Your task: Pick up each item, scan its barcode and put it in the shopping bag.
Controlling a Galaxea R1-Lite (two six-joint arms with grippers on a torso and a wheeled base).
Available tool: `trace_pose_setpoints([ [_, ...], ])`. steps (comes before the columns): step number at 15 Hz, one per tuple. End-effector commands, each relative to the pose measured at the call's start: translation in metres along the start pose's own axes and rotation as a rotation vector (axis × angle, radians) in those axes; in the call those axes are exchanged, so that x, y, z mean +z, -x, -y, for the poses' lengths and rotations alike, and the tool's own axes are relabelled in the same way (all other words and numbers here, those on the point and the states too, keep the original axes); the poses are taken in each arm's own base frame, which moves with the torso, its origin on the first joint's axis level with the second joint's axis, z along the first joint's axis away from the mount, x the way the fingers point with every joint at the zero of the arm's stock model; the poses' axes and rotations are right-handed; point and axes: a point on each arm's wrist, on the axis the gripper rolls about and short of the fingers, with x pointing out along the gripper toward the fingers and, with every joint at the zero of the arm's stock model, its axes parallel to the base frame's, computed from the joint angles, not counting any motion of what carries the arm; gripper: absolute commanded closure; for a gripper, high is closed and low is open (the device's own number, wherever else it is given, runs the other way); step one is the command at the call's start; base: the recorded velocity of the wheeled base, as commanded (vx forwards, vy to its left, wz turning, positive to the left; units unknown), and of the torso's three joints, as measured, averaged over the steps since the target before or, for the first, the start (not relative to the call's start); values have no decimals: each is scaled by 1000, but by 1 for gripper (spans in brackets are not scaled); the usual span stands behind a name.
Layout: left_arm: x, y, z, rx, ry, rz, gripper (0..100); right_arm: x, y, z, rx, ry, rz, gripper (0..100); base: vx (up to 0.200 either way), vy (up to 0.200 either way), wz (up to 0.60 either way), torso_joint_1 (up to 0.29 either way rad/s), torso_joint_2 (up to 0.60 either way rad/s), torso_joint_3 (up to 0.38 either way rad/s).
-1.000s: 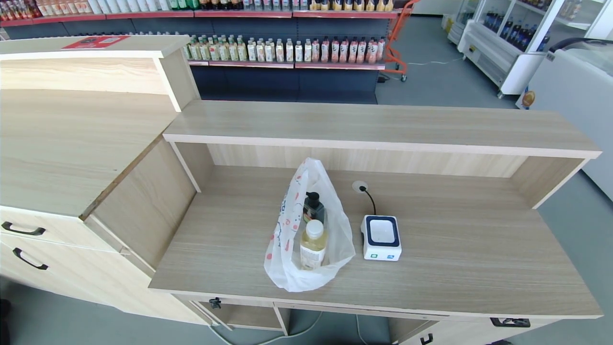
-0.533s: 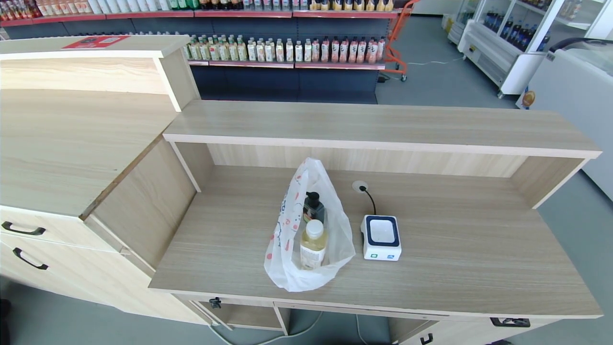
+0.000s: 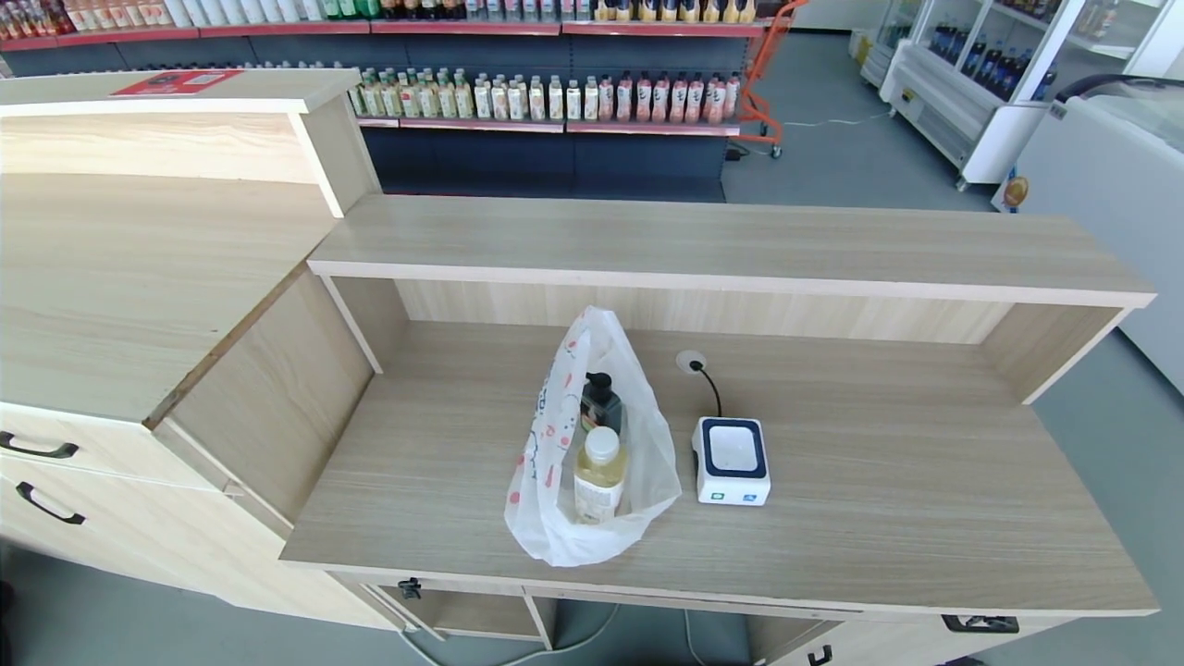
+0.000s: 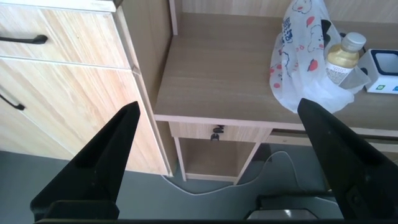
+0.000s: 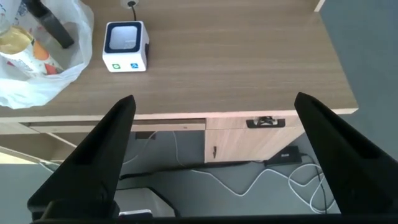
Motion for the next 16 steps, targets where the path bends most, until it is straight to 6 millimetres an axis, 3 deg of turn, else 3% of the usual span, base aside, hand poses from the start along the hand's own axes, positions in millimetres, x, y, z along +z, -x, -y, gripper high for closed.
trace_pose_setpoints([
  [1,0,0,0,1,0,3,0,0,-1,0,0,0,-9,0,0,-200,0,2,7,2],
  [3,0,0,0,1,3,3,0,0,-1,0,2,1,-9,0,0,-200,0,7,5,0],
  [7,0,0,0,1,1,3,0,0,-1,0,0,1,-9,0,0,0,0,0,0,0],
  [16,0,0,0,1,3,3,0,0,-1,0,-1,1,-8,0,200,0,0,3,0,1],
])
